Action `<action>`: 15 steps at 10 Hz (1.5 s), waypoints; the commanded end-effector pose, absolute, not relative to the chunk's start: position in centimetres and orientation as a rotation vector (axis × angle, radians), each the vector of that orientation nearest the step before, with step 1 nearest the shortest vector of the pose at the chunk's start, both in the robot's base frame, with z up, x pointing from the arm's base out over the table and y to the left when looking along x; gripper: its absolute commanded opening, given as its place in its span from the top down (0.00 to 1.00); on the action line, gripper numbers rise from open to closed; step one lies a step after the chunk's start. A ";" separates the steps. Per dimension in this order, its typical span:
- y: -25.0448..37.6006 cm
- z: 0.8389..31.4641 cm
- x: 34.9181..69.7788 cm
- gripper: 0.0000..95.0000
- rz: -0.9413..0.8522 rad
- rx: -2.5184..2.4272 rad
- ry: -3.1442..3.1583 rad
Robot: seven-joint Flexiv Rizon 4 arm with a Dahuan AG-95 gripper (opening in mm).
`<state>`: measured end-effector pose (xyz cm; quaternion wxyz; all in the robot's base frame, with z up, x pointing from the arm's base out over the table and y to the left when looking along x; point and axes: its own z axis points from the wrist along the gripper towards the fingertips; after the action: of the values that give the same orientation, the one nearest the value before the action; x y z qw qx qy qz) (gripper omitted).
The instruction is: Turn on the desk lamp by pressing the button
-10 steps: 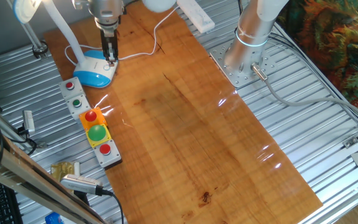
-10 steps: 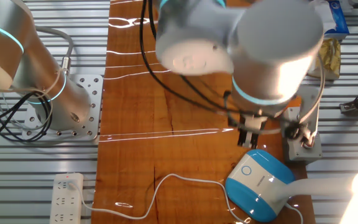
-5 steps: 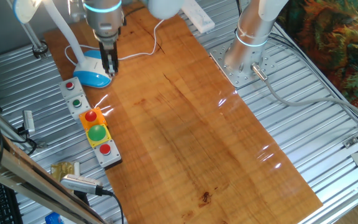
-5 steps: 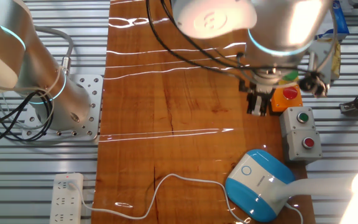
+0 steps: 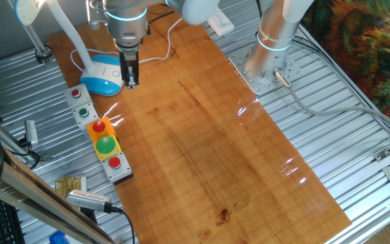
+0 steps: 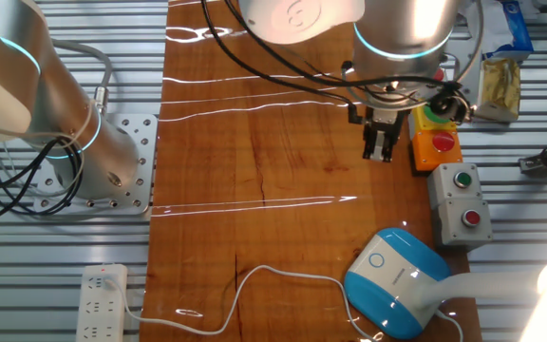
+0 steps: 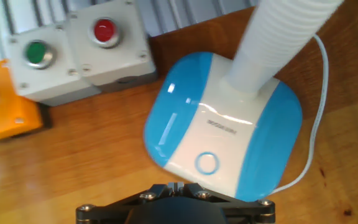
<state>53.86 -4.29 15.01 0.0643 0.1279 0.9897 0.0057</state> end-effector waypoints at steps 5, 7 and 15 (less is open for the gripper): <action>-4.2 15.0 53.9 1.00 0.019 0.380 2.992; -4.2 15.1 53.9 1.00 0.020 0.379 2.994; -4.2 15.1 53.9 1.00 0.017 0.372 3.044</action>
<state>53.98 -4.24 15.04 0.0374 0.1211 0.9919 0.0056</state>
